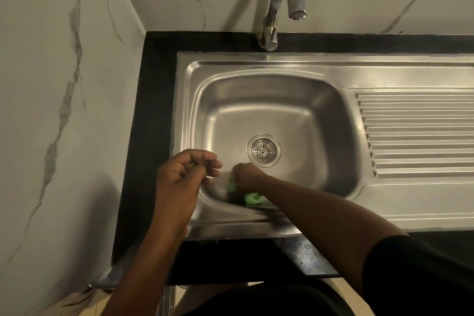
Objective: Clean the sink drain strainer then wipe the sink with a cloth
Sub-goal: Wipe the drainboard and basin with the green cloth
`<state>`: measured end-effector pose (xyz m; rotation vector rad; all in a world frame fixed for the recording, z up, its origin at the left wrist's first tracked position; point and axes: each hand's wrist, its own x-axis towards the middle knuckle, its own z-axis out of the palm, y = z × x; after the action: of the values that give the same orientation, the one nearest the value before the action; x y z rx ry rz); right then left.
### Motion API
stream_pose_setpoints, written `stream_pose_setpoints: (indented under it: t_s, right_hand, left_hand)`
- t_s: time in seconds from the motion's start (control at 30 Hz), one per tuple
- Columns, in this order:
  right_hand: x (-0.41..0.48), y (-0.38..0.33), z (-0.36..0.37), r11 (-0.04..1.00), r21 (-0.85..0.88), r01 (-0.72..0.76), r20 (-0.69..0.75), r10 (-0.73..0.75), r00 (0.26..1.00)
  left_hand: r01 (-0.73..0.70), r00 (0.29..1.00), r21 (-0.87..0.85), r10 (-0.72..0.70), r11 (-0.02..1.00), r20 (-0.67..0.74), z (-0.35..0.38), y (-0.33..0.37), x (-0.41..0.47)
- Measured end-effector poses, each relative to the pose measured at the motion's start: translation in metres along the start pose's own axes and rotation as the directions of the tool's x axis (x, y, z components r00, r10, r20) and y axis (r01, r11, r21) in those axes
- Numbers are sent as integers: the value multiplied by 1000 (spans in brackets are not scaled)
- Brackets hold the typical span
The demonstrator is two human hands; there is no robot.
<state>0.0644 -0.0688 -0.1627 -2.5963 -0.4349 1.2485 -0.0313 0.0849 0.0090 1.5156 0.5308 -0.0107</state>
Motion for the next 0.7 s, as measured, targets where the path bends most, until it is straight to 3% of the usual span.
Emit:
stream_pose_setpoints:
  t_s: [0.1,0.2,0.3,0.47,0.6,0.7]
  right_hand:
    - [11,9,-23,988,156,6,-231,31,972]
    - [28,33,-51,987,152,-42,-453,107,885]
    - [44,42,-71,974,222,-38,-500,147,853]
    - [32,9,-38,966,165,197,-239,-154,959]
    - [2,14,-16,951,16,308,48,-308,950]
    - [-22,42,-12,958,-37,285,290,-262,920]
  left_hand:
    - [-7,1000,10,7,1000,-9,-5,-2,0]
    - [-22,1000,14,23,1000,-21,-12,-3,-3]
    - [-18,999,34,19,999,-25,-20,-6,-6]
    - [0,999,28,1,1000,-41,-18,-10,-14]
    - [-11,999,17,12,1000,-37,-11,-5,-16]
    - [-25,999,-5,25,1000,-33,-6,3,-18]
